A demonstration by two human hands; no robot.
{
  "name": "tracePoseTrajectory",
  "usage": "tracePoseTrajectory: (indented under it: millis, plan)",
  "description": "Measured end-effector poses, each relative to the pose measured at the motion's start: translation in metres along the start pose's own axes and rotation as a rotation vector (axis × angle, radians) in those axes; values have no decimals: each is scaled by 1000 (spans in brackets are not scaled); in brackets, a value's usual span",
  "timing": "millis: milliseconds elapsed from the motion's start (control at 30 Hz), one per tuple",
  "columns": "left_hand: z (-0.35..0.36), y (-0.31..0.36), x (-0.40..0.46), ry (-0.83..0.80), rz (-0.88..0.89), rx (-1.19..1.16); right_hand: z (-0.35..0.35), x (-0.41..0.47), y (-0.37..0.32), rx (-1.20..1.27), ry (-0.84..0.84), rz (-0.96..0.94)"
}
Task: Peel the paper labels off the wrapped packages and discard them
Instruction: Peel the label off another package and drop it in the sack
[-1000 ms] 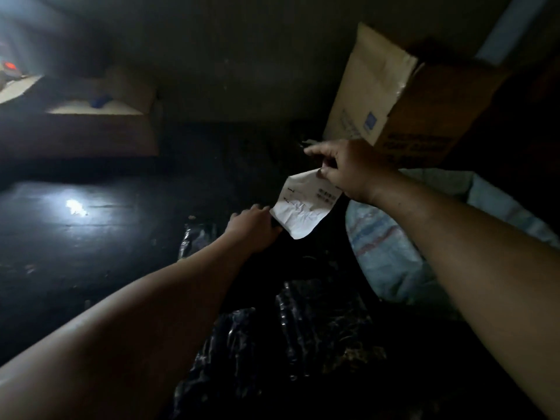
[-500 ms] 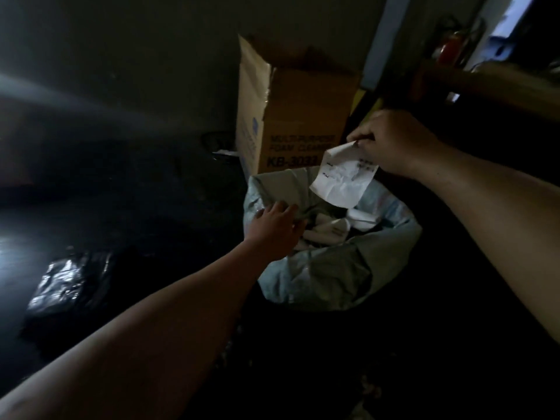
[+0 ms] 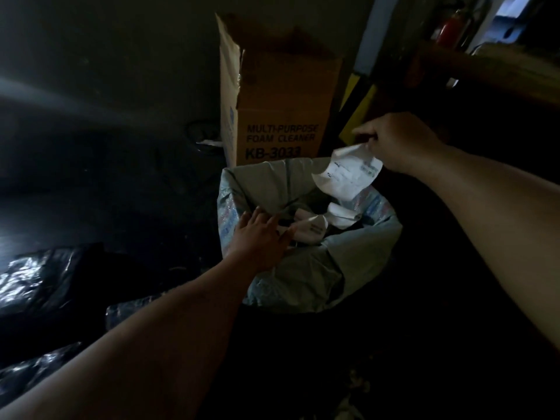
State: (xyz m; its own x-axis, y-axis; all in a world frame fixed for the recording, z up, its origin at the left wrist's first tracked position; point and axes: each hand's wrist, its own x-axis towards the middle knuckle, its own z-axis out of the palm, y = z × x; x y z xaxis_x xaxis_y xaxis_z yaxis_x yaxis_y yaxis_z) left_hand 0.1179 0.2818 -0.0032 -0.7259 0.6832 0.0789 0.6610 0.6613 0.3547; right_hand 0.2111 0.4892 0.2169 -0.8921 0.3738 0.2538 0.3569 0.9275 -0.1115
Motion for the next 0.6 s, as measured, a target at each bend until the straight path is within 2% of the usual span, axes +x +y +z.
tracePoseTrajectory:
  millis: [600]
  plan:
    - [4,-3,3,13,-46,31,18,27,-8,35,-60,37]
